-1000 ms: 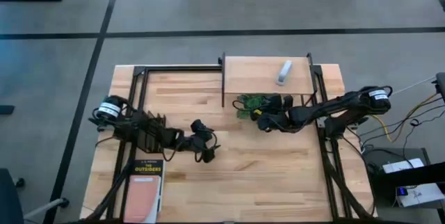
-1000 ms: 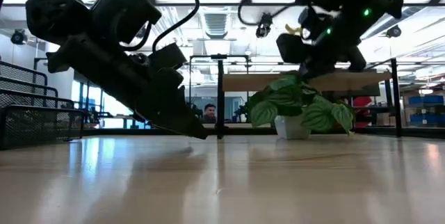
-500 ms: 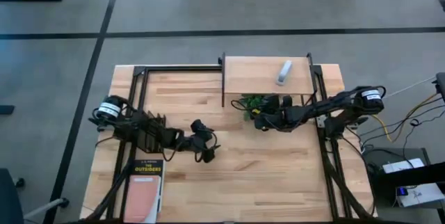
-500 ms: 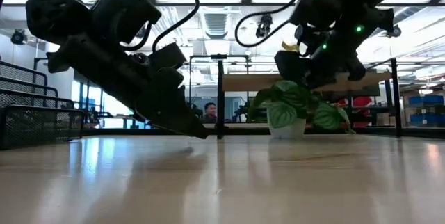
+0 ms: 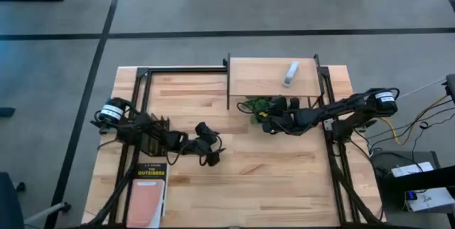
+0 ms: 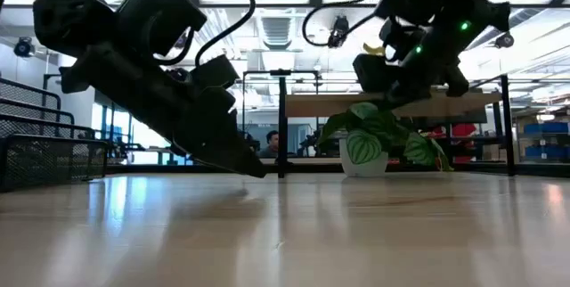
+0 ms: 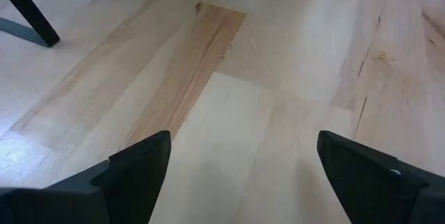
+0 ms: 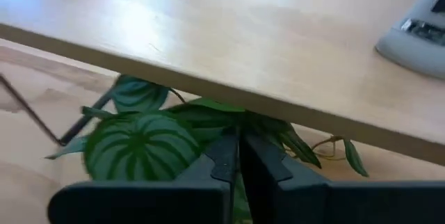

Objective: Stock shelves
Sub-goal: Put the white vase plant under the shelf

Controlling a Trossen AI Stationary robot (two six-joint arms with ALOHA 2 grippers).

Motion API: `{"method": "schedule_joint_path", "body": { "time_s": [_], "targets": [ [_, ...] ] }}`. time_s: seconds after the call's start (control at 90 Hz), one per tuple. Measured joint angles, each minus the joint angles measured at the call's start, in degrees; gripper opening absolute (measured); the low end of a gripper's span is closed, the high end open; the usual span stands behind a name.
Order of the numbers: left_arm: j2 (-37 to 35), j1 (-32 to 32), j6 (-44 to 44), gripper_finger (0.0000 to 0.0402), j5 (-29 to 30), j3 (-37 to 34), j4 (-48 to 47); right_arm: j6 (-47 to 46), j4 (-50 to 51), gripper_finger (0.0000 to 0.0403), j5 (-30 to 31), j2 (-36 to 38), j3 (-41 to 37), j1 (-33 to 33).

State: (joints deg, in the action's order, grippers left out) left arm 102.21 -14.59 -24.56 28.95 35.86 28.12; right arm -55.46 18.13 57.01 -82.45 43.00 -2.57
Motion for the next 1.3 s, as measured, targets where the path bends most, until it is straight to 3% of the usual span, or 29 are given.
{"method": "schedule_joint_path", "body": {
  "time_s": [0.356,0.622,0.922,1.133,1.3],
  "targets": [
    [0.0,0.0,0.0,0.0347,0.0,0.0,0.5,1.4,-1.0,0.0002,-2.9,2.7,0.3,-5.3],
    [0.0,0.0,0.3,0.0347,0.0,0.0,2.5,-2.7,-5.9,0.0002,-13.4,-2.1,0.4,-5.4],
    [0.0,0.0,0.3,0.0347,-0.2,0.0,2.5,-10.7,-7.1,0.0002,-17.2,-7.4,0.4,-4.0],
    [0.0,0.0,0.3,0.0347,-0.5,0.0,2.5,-9.4,-17.0,0.0002,-20.0,-10.7,0.4,-3.8],
    [0.0,0.0,0.3,0.0347,-1.0,0.0,2.5,-9.1,-16.9,0.0002,-19.5,-11.7,0.4,-2.2]
  ]
}}
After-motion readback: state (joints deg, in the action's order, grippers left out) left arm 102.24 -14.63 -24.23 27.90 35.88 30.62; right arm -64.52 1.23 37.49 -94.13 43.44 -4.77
